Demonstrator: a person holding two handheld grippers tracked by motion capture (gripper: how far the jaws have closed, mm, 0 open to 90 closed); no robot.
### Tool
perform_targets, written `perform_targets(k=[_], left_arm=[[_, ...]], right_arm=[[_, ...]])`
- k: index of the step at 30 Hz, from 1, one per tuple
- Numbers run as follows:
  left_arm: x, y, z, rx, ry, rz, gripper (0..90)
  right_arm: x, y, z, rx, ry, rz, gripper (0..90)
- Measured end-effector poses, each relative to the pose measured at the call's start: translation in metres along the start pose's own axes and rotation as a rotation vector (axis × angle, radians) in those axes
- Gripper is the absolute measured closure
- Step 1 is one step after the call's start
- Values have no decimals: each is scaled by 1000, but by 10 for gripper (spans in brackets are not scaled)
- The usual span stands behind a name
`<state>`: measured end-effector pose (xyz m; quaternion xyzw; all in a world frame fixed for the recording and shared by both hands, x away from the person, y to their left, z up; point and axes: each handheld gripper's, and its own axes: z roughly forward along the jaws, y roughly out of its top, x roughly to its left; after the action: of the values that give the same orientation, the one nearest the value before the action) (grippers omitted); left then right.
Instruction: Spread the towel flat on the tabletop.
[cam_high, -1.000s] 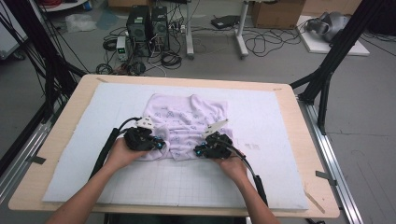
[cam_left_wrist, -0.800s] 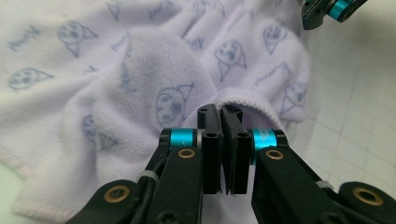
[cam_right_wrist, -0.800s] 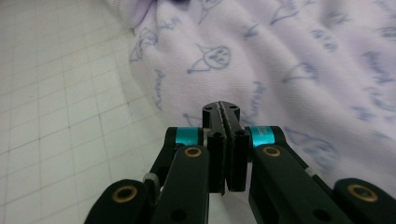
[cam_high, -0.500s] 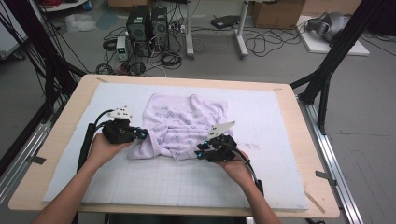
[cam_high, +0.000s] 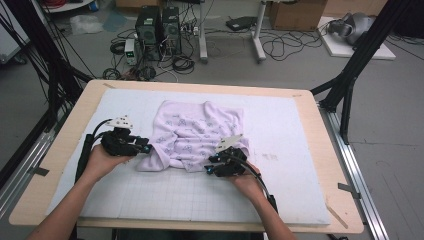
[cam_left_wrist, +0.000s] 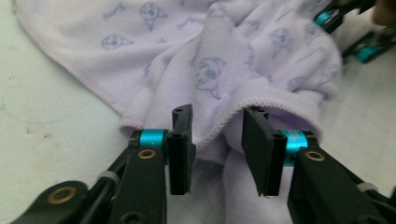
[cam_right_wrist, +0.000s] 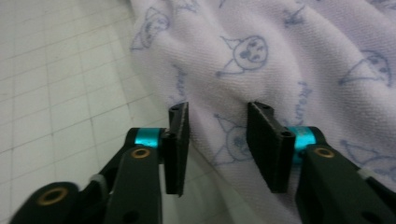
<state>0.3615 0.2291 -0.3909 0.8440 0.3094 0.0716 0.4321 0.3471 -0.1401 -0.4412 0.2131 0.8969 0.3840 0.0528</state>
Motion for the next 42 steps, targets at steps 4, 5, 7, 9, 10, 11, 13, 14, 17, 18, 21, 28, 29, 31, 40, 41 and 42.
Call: perform_targets(k=[4, 5, 7, 9, 10, 11, 13, 14, 17, 18, 21, 28, 29, 31, 40, 41, 42], left_arm=[[-10, 10, -9, -32, -19, 23, 510], [-12, 13, -11, -39, -20, 29, 494], [-16, 17, -13, -55, -27, 31, 462], [-21, 21, -12, -55, -37, 46, 457], [-22, 22, -10, -47, -40, 53, 454], [-24, 22, -7, -42, -42, 55, 454], [-26, 22, 4, -12, -42, 61, 453], [-27, 21, 10, 10, -41, 62, 453], [-28, 16, 30, 84, -17, 65, 467], [-27, 14, 35, 109, -6, 66, 503], [-22, 9, 44, 154, -10, 56, 713], [-20, 13, 29, 81, -19, 56, 844], [-20, 15, 25, 70, -15, 52, 845], [-19, 20, 18, 40, -13, 47, 847], [-6, 30, 3, -25, 19, 12, 856], [-4, 29, 5, -20, 25, 3, 856], [0, 28, 10, -9, 29, -9, 856]], right_arm=[[-2, 0, 0, -3, -11, 1, 743], [-3, -1, -1, -3, -6, 7, 777], [-4, -1, -1, -5, 10, 13, 841], [-3, 0, -1, -4, 10, 4, 855], [-3, 0, -2, -2, 12, 4, 860], [-3, 0, -3, -3, 13, 1, 863], [-3, 0, -5, -2, 25, 9, 867], [-4, 0, -6, -10, 26, 12, 868], [-4, 0, -13, -26, 31, 15, 871], [-4, 0, -15, -29, 32, 12, 872], [-3, -1, -24, -38, 25, 10, 872], [-6, -4, -53, -82, 4, 22, 875], [-8, -4, -58, -88, -4, 17, 876], [-10, -4, -69, -97, -17, 23, 877], [-29, -7, -117, -111, -118, 59, 878], [-34, -9, -118, -107, -125, 70, 878], [-37, -10, -117, -106, -126, 84, 878]])
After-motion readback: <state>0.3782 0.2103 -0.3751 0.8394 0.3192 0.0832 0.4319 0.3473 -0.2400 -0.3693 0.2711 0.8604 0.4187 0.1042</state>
